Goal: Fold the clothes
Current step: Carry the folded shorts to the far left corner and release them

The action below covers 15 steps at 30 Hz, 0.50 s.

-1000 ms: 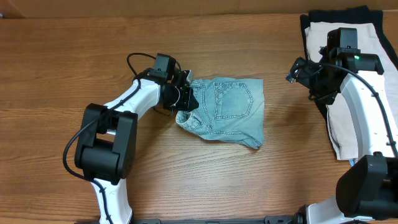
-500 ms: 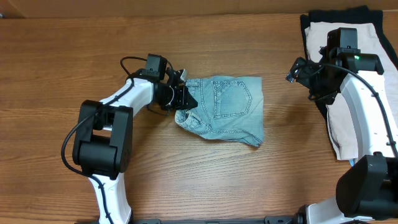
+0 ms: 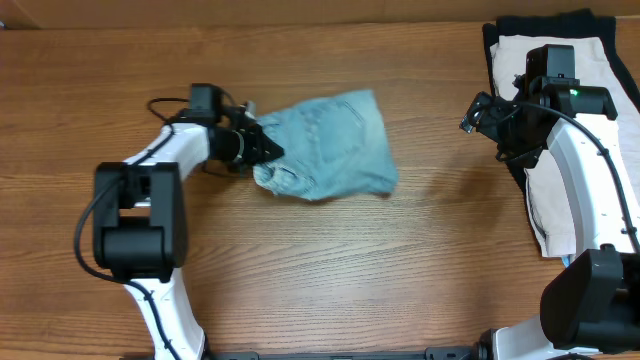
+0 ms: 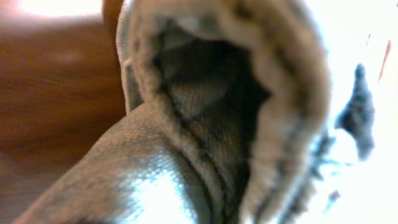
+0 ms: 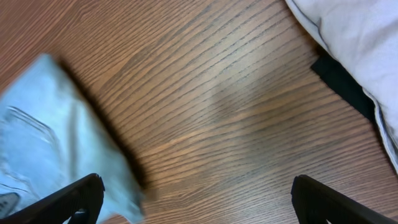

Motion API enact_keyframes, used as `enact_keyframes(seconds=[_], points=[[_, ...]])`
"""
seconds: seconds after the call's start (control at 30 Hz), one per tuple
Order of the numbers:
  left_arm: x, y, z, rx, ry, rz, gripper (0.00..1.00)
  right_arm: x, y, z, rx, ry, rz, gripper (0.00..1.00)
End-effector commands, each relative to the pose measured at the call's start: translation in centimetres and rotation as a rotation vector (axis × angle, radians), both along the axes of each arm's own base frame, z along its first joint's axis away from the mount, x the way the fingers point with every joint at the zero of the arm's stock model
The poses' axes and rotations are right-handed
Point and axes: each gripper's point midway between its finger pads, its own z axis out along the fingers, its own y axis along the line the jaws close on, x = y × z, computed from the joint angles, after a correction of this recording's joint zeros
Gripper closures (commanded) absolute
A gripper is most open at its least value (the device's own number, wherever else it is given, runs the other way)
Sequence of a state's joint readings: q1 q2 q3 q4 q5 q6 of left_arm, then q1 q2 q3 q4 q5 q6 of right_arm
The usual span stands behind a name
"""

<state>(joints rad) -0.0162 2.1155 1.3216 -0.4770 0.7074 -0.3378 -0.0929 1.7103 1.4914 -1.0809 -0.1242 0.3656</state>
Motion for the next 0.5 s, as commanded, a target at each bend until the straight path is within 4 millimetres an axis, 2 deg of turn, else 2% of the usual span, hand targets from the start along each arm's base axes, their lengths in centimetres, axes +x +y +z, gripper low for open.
enact_keyframes(seconds=[0.0, 0.2, 0.47], points=[[-0.1, 8.9, -5.4, 0.136, 0.19, 0.338, 0.96, 0.2, -0.1, 0.2, -0.003, -0.009, 0.002, 0.0], [0.8, 18.0, -5.1, 0.033, 0.291, 0.753, 0.96, 0.2, -0.1, 0.2, -0.003, -0.009, 0.002, 0.0], [-1.1, 30.1, -4.8, -0.1, 0.37, 1.244, 0.96, 0.2, -0.1, 0.2, -0.003, -0.01, 0.002, 0.0]])
